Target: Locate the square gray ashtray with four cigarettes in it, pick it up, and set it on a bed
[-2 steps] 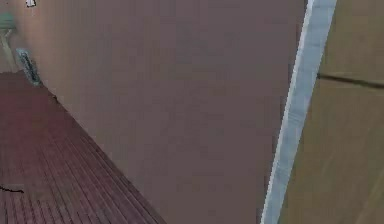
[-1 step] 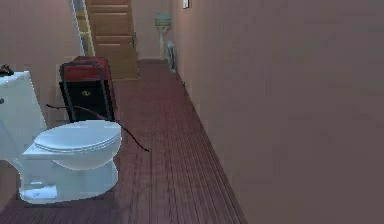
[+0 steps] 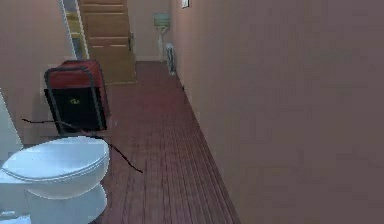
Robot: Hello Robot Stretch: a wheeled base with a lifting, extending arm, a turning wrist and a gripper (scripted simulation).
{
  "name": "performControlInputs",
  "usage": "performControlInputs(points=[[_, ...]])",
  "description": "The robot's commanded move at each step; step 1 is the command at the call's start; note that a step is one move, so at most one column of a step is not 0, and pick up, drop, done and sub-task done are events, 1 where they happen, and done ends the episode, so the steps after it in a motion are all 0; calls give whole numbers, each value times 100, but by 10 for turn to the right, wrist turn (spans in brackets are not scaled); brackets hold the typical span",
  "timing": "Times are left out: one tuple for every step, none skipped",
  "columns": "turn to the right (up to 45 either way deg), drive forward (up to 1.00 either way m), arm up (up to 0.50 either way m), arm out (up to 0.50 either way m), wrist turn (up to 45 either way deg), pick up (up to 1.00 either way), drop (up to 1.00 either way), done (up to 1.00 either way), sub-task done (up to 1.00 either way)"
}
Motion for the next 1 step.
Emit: performControlInputs(points=[[-450, 0, 0, 0, 0, 0, 0, 0, 0]])
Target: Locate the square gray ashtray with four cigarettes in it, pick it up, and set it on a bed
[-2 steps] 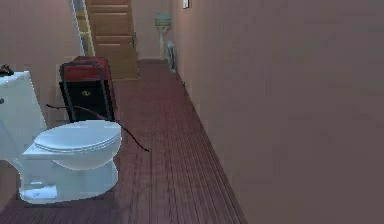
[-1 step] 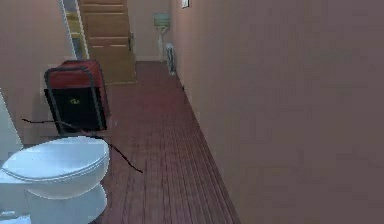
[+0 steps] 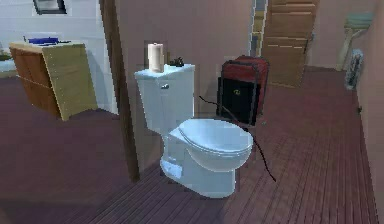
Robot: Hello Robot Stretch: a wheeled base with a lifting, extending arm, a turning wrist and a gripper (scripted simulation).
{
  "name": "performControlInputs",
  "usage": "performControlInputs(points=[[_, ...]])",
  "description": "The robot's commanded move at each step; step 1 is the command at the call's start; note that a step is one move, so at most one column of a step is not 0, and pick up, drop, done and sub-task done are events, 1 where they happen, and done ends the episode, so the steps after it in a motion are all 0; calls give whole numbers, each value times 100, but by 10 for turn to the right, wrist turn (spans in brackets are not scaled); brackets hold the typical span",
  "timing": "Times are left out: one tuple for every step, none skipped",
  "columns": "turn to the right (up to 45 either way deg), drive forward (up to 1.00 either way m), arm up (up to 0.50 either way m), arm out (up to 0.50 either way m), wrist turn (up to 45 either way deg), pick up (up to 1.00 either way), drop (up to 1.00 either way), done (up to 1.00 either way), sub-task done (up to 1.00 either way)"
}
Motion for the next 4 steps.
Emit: performControlInputs(points=[[-150, 0, 0, 0, 0, 0, 0, 0, 0], [0, 35, 0, 0, 0, 0, 0, 0, 0], [-300, 0, 0, 0, 0, 0, 0, 0, 0], [0, 100, 0, 0, 0, 0, 0, 0, 0]])
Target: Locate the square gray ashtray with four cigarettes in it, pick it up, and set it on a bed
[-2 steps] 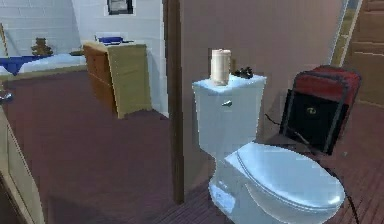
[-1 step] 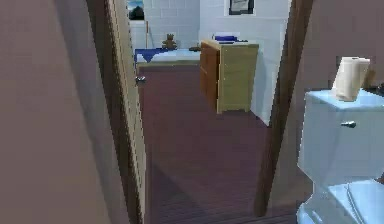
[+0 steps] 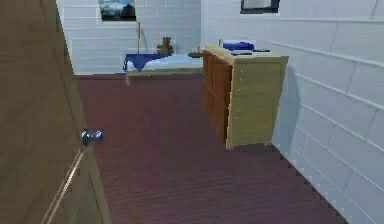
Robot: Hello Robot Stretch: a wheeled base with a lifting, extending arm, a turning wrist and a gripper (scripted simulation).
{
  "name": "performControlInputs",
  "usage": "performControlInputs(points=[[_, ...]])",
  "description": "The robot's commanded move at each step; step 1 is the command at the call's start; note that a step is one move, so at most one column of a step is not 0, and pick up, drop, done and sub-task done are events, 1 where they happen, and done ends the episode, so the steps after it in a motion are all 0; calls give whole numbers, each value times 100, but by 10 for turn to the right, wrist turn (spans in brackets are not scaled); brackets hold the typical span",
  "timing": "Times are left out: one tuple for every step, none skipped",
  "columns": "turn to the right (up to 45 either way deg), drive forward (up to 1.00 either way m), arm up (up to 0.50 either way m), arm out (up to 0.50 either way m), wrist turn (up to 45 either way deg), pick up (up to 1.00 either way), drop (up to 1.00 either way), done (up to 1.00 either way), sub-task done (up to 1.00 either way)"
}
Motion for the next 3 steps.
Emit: performControlInputs(points=[[-30, 0, 0, 0, 0, 0, 0, 0, 0], [0, 100, 0, 0, 0, 0, 0, 0, 0], [-90, 0, 0, 0, 0, 0, 0, 0, 0]])
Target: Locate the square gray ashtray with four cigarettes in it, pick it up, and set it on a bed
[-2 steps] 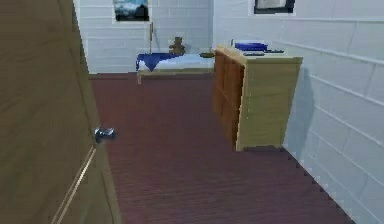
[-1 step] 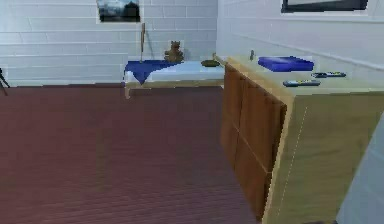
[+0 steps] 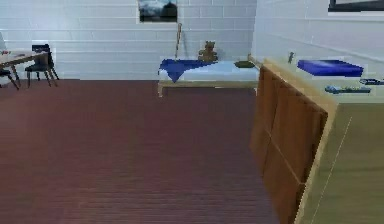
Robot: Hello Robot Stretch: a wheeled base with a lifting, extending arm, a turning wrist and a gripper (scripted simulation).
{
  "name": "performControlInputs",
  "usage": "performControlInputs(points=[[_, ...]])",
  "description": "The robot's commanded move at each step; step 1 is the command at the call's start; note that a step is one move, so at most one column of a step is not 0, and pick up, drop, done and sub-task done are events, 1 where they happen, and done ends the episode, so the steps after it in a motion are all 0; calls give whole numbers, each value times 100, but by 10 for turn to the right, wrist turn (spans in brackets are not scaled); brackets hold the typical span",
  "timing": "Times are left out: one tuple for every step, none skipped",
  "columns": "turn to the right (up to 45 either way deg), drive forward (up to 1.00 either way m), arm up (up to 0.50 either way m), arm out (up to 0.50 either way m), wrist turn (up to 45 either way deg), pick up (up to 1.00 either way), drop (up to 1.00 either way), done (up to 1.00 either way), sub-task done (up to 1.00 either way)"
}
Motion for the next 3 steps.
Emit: performControlInputs(points=[[0, 15, 0, 0, 0, 0, 0, 0, 0], [30, 0, 0, 0, 0, 0, 0, 0, 0], [450, 0, 0, 0, 0, 0, 0, 0, 0]])
